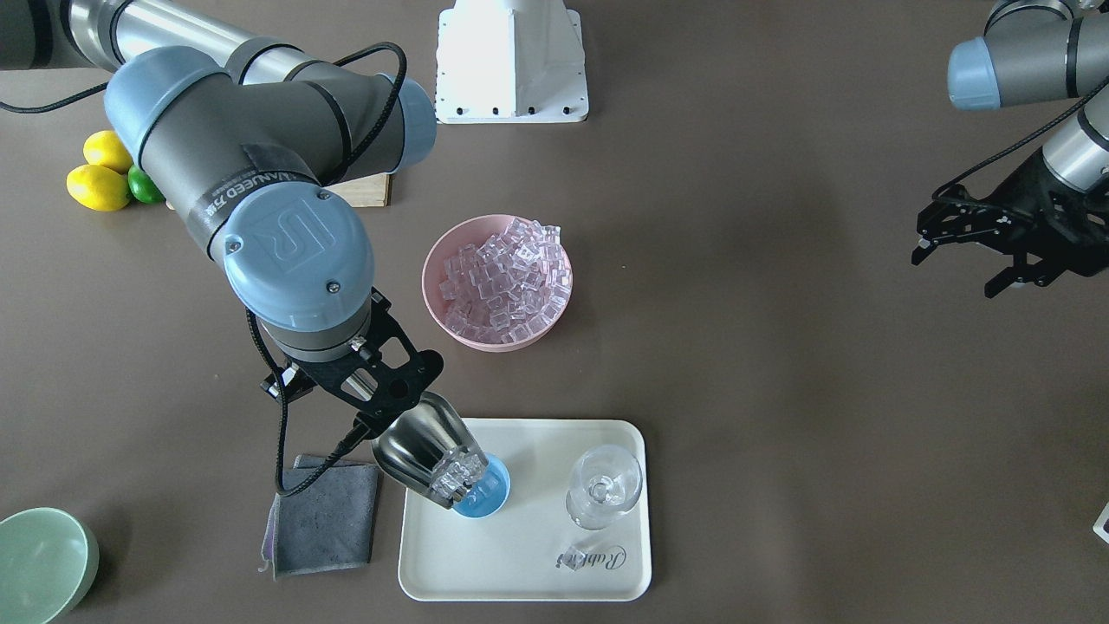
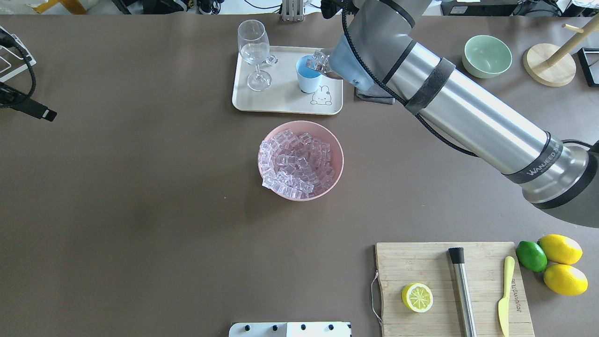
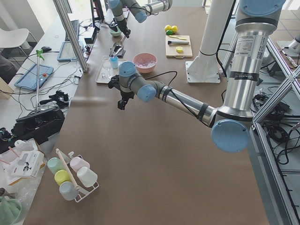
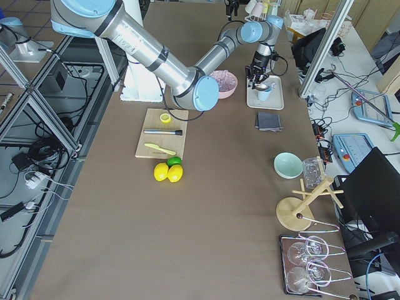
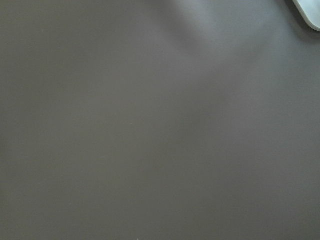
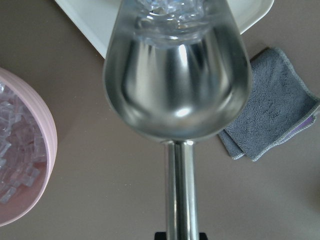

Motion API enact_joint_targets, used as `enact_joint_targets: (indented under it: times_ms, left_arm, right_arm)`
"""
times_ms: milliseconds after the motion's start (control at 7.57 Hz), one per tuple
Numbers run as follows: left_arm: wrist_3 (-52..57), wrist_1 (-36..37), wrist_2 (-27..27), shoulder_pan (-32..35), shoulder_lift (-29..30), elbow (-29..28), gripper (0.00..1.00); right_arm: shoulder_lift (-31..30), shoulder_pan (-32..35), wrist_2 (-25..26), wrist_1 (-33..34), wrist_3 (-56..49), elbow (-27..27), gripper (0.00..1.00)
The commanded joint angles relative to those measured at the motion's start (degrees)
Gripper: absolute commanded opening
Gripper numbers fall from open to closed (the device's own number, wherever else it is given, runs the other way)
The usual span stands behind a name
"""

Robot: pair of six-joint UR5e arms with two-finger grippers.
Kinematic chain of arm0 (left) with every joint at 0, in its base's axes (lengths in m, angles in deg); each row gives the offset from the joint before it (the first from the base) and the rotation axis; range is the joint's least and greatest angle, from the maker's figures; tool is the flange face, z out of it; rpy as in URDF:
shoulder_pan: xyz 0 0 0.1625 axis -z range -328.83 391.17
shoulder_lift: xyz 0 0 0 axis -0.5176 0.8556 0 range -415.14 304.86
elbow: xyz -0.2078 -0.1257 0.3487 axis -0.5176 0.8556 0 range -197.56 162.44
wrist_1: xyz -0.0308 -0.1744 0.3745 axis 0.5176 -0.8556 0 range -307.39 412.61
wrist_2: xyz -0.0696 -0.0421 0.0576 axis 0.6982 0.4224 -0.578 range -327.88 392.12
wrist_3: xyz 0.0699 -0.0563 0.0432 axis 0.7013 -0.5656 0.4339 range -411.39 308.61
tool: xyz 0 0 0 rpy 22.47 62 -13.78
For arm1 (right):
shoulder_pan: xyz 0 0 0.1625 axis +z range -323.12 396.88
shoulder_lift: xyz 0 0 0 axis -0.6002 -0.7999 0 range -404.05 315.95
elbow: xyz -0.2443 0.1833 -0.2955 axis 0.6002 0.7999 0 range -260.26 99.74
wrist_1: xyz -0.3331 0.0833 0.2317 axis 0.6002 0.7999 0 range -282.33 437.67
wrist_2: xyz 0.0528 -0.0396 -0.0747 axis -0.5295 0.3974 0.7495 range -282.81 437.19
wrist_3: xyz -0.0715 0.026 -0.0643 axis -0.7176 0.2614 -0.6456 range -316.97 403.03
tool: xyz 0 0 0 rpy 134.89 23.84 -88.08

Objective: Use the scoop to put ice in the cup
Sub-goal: 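Tip the scoop over the blue cup with the right gripper while the left arm withdraws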

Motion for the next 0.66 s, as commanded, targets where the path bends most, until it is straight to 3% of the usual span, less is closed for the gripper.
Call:
enact_joint_targets:
  times_ms: [0, 132, 396, 528]
  left_arm:
    - [0.46, 0.20, 2.29, 7.50, -4.51, -1.85, 0.99]
    - [0.46, 0.20, 5.44, 12.08, -7.75, -1.95, 0.99]
    - [0.63, 0.20, 5.74, 22.97, -10.33, -7.19, 0.99]
    - [0.72, 0.20, 5.22, 25.80, -10.42, -8.44, 0.99]
  right_arm:
    - [0.51, 0.01, 0.23, 1.40, -0.71, 0.14, 0.00]
    - [0.51, 0.01, 0.32, 1.57, -1.15, -0.21, 0.00]
    - [0.34, 0.01, 0.40, 3.67, -2.03, -2.22, 0.00]
    - [-1.84, 0.80, 1.10, 5.34, -3.94, -6.93, 0.00]
